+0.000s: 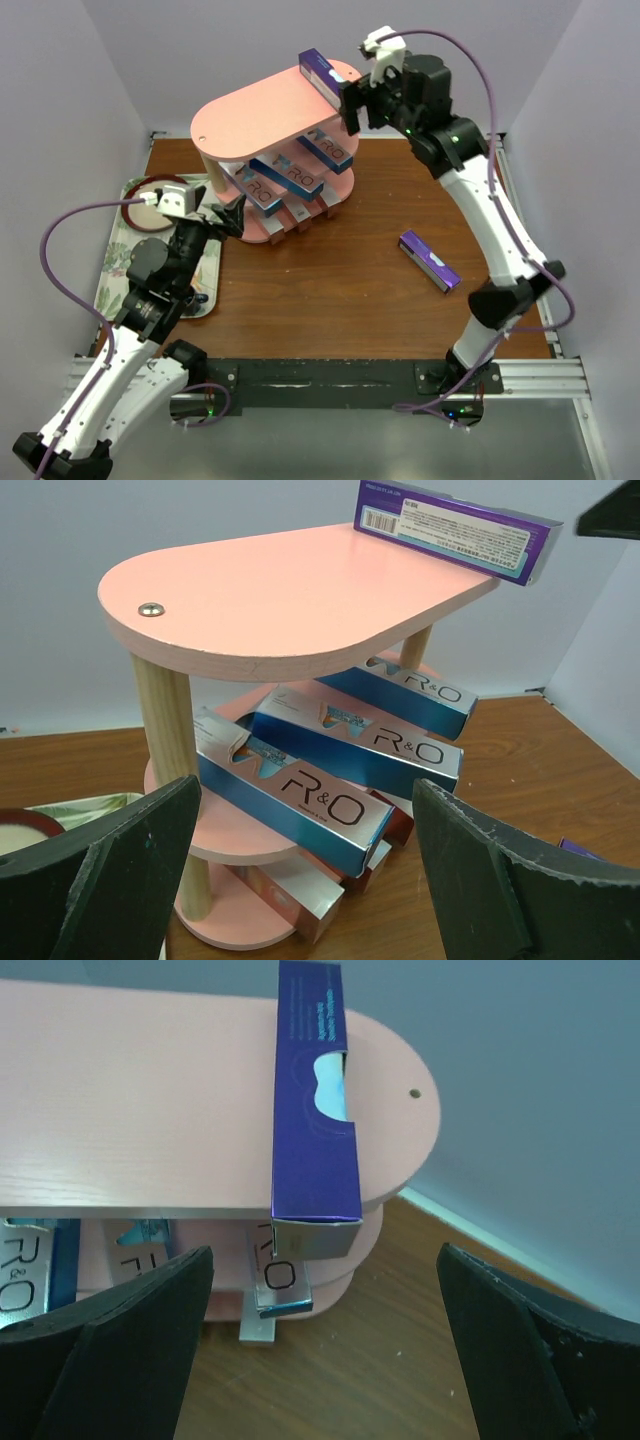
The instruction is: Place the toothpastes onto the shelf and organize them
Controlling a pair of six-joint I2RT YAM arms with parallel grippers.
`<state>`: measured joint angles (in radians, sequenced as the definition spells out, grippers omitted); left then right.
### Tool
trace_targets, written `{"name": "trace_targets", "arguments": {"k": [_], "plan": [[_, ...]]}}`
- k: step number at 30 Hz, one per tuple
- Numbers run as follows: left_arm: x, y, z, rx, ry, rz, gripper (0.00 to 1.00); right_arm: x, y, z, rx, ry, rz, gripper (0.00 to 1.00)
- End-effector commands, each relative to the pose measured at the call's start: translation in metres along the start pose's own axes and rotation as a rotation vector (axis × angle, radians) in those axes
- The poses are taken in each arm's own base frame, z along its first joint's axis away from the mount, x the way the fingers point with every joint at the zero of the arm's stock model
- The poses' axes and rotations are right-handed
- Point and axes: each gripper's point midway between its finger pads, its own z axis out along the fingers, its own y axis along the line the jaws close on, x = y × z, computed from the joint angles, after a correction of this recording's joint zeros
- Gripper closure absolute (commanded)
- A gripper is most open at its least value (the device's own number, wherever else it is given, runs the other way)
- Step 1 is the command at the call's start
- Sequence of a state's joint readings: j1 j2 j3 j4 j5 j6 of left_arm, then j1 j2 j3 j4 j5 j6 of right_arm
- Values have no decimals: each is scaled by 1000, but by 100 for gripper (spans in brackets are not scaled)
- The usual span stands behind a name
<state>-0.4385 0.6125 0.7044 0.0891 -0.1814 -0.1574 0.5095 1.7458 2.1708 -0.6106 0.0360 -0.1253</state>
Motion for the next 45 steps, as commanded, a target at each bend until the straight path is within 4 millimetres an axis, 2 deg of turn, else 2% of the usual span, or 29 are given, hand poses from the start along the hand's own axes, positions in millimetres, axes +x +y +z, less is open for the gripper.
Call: {"name": "trace_targets", "arguments": {"k": [1, 2, 3, 4, 5, 7, 8, 10, 11, 13, 14, 16, 17, 19, 20, 25, 26, 29, 34, 42, 45], "plan": [[-10, -2, -1, 17, -47, -22, 8, -11, -25, -61, 126, -65, 24, 1], [-10, -2, -1, 17, -47, -22, 8, 17, -27, -59, 156, -7, 29, 1], [-11, -3, -1, 19, -48, -24, 8, 24, -29, -67, 172, -4, 53, 1], [-11, -3, -1, 22, -49, -24, 8, 23, -33, -85, 195, -24, 70, 1], [-12, -4, -1, 24, -52, -26, 8, 51, -37, -87, 229, 30, 79, 1], [-11, -5, -1, 28, -49, -25, 8, 72, -43, -98, 270, 63, 115, 1], [-12, -5, -1, 29, -50, -26, 8, 94, -48, -109, 302, 100, 145, 1], [-10, -5, -1, 30, -47, -27, 8, 117, -57, -120, 355, 140, 202, 1], [-11, -5, -1, 31, -48, -27, 8, 141, -57, -126, 371, 192, 214, 1], [-10, -5, 0, 31, -47, -27, 8, 166, -68, -135, 436, 238, 268, 1], [-11, -5, 0, 31, -47, -26, 8, 188, -69, -139, 457, 288, 283, 1], [-9, -6, 1, 35, -42, -26, 8, 213, -79, -144, 505, 331, 372, 1], [-8, -6, 1, 38, -40, -26, 8, 233, -79, -147, 516, 378, 404, 1], [-8, -6, 1, 36, -37, -25, 8, 255, -84, -149, 535, 409, 491, 1], [-8, -6, 1, 35, -39, -23, 8, 275, -83, -150, 545, 441, 512, 1], [-8, -6, 1, 38, -38, -25, 8, 327, -95, -158, 607, 483, 640, 1], [-8, -7, 1, 40, -38, -25, 8, 343, -95, -160, 615, 506, 655, 1], [-9, -7, 0, 41, -41, -25, 8, 373, -106, -167, 649, 530, 742, 1], [-10, -7, 0, 43, -44, -26, 8, 408, -102, -173, 620, 557, 860, 1], [-10, -8, 0, 46, -44, -27, 8, 422, -67, -168, 446, 587, 902, 1], [-10, -8, 0, 49, -43, -27, 8, 423, -47, -165, 349, 581, 939, 2]]}}
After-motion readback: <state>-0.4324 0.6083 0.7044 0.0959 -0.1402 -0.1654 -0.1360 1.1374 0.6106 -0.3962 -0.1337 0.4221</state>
